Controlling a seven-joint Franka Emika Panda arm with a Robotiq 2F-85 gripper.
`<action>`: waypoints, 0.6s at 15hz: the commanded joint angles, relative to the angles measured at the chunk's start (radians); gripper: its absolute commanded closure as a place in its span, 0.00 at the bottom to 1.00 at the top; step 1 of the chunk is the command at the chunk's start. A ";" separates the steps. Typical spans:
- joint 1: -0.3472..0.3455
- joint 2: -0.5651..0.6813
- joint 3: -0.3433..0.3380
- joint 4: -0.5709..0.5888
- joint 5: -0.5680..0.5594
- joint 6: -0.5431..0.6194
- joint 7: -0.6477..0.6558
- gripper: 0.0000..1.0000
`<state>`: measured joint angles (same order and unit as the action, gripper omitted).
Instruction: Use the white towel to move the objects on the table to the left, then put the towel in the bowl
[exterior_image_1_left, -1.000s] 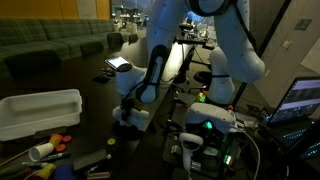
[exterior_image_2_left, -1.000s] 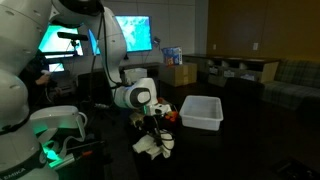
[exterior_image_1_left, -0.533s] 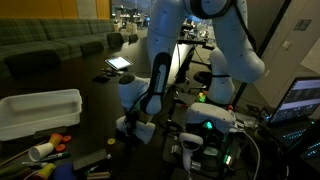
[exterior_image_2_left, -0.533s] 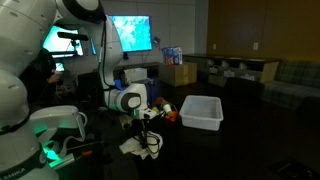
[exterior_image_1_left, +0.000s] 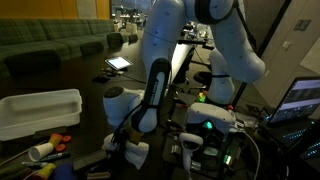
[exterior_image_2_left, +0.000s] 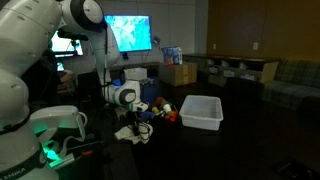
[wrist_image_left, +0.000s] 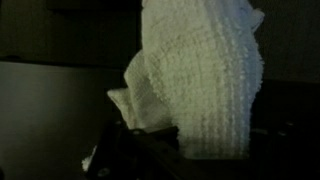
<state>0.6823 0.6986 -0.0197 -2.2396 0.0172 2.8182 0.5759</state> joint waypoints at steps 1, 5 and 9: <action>0.010 0.077 0.034 0.161 0.022 -0.078 0.007 0.91; -0.006 0.129 0.092 0.314 0.052 -0.138 0.006 0.91; -0.015 0.187 0.148 0.456 0.111 -0.174 0.010 0.90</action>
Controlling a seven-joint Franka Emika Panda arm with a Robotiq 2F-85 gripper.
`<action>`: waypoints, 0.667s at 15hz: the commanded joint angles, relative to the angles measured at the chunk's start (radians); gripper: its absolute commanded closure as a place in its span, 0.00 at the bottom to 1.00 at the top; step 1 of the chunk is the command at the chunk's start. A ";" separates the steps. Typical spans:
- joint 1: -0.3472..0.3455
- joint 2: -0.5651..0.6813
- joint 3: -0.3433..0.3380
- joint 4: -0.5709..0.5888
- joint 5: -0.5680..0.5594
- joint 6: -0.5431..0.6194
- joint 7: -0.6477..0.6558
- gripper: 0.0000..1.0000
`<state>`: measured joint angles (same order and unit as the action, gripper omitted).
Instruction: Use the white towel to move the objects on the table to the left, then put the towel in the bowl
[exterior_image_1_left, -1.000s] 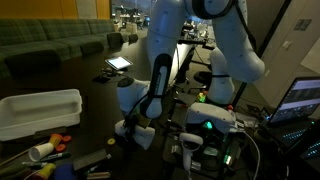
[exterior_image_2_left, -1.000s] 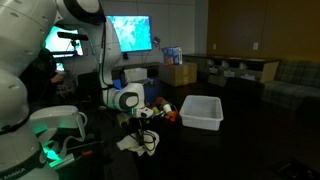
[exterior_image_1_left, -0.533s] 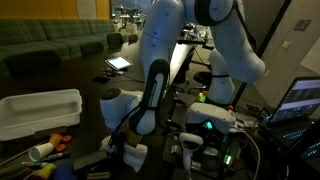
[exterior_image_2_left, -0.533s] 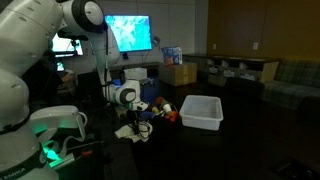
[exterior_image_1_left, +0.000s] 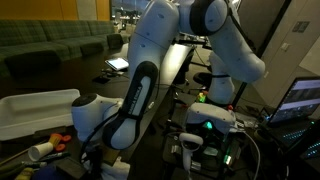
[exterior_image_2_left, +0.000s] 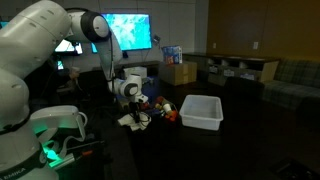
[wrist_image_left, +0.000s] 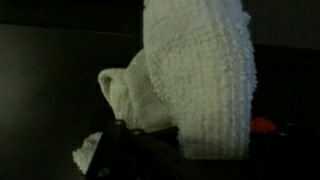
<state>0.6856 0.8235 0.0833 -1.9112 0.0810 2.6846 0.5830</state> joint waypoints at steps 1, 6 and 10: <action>-0.023 0.076 0.064 0.162 0.067 -0.050 -0.002 0.90; -0.011 0.136 0.115 0.287 0.120 -0.039 -0.010 0.90; -0.022 0.160 0.146 0.353 0.152 -0.008 -0.024 0.90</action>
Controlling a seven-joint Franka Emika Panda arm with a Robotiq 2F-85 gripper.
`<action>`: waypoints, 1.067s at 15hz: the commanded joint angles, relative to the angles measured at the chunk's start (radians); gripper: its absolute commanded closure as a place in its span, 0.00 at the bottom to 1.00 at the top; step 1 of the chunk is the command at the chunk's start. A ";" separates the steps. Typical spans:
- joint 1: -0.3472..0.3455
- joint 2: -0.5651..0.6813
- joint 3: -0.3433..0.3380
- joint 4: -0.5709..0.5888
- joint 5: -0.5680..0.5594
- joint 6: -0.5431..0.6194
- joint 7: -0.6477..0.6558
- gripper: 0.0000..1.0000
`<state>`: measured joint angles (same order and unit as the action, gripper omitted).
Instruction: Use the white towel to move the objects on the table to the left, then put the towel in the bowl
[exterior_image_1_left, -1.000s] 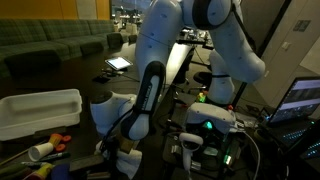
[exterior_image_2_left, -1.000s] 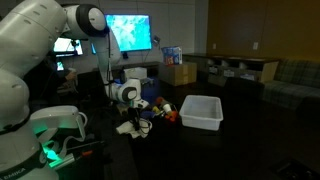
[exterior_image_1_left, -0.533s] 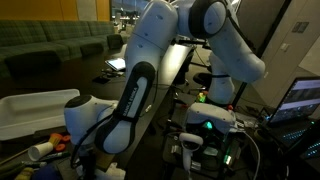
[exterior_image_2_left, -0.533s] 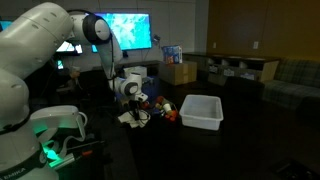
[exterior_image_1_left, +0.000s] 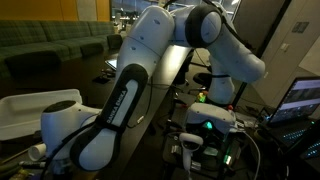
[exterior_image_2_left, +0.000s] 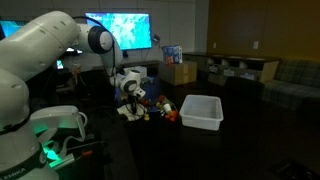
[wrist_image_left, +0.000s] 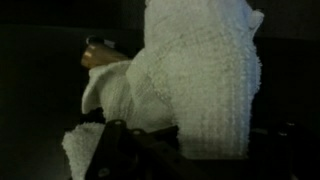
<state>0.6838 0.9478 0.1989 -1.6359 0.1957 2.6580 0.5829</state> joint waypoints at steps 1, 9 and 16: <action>-0.024 0.030 0.035 0.083 0.046 0.026 -0.027 0.90; -0.040 0.004 0.033 0.132 0.048 0.063 -0.046 0.91; -0.094 -0.063 -0.020 0.069 0.021 0.008 -0.087 0.91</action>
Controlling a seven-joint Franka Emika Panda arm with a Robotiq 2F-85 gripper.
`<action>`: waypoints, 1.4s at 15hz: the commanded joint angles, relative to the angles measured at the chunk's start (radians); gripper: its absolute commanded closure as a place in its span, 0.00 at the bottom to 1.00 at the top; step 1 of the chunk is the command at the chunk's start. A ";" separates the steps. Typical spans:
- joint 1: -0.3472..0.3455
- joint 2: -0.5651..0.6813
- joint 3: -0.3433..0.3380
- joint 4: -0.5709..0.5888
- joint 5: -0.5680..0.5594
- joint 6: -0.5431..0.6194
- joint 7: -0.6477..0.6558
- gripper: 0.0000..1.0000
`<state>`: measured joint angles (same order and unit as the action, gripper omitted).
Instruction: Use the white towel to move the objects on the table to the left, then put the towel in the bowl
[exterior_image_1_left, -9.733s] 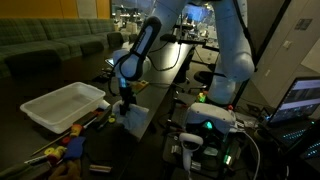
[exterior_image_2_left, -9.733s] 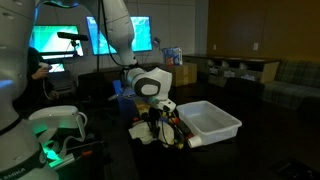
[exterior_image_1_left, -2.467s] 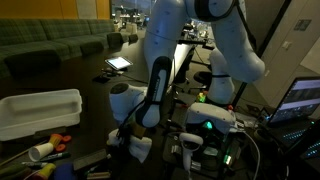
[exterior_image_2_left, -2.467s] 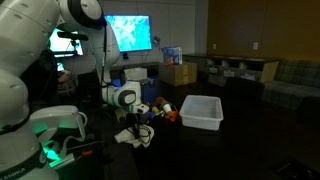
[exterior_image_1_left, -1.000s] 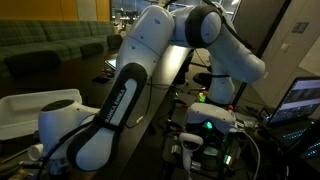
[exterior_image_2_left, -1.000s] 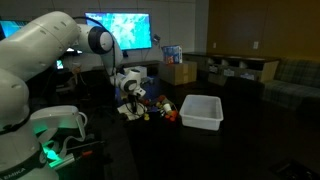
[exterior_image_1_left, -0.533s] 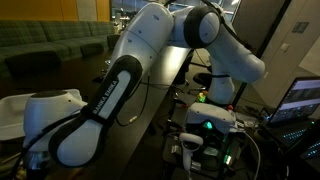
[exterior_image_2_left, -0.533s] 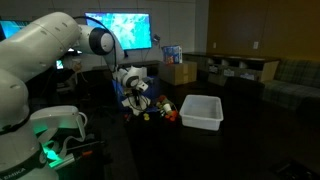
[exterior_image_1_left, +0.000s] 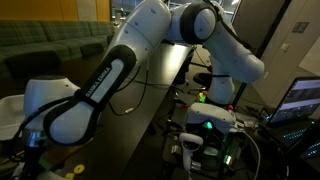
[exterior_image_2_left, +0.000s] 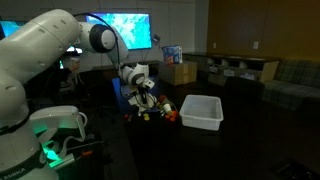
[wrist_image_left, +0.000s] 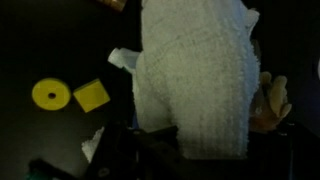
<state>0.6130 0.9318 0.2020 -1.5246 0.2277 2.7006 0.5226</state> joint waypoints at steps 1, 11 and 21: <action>-0.034 -0.048 -0.030 -0.043 -0.015 -0.049 -0.035 0.91; -0.179 -0.066 -0.095 -0.075 -0.132 -0.310 -0.178 0.91; -0.169 0.046 -0.266 0.045 -0.339 -0.406 -0.076 0.92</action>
<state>0.4267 0.9257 -0.0344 -1.5612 -0.0663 2.3359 0.3979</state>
